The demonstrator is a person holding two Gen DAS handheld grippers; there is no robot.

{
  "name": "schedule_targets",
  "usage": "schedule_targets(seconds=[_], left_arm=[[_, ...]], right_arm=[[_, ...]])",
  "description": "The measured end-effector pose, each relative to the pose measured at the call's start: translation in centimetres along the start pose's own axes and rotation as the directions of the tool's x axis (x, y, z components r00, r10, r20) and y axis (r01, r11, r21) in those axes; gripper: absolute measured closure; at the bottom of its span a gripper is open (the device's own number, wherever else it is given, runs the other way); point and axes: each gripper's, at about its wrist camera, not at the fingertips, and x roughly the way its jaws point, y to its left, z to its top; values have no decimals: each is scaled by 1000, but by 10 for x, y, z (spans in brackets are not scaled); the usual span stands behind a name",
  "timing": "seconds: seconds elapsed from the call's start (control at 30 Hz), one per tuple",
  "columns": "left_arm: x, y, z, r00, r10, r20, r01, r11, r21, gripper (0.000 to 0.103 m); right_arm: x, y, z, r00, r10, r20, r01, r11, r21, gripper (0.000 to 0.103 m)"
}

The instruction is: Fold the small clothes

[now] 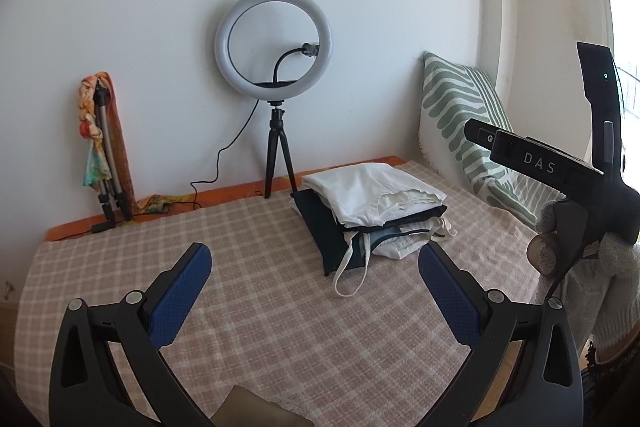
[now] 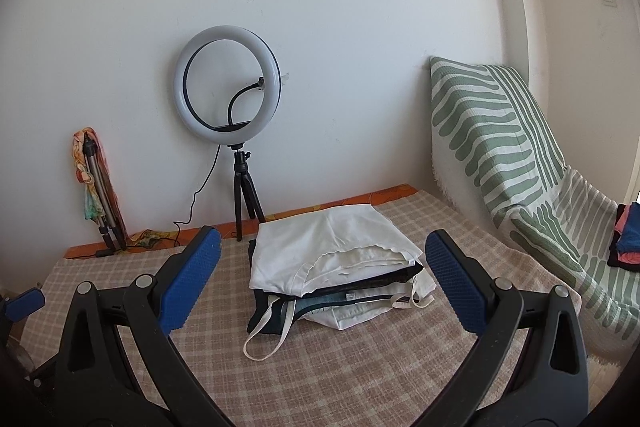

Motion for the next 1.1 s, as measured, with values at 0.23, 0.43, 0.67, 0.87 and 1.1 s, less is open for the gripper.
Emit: schedule_targets(seconds=[0.23, 0.43, 0.67, 0.87, 1.1], left_arm=[[0, 1, -2, 1000, 0, -2, 0, 1000, 5, 0], [-1, 1, -1, 1000, -6, 1, 6, 1000, 7, 0], [-4, 1, 0, 1000, -13, 5, 13, 1000, 9, 0], [-6, 1, 1, 1000, -30, -1, 30, 1000, 7, 0], [-7, 1, 0, 1000, -27, 1, 27, 1000, 11, 0]], right_arm=[[0, -1, -1, 1000, -2, 14, 1, 1000, 16, 0], [-1, -1, -2, 1000, -4, 16, 4, 1000, 19, 0], [-2, 1, -2, 1000, -2, 17, 1, 1000, 18, 0], [-3, 3, -2, 1000, 1, 14, -1, 1000, 19, 0], [-3, 3, -3, 1000, 1, 15, -2, 1000, 17, 0]])
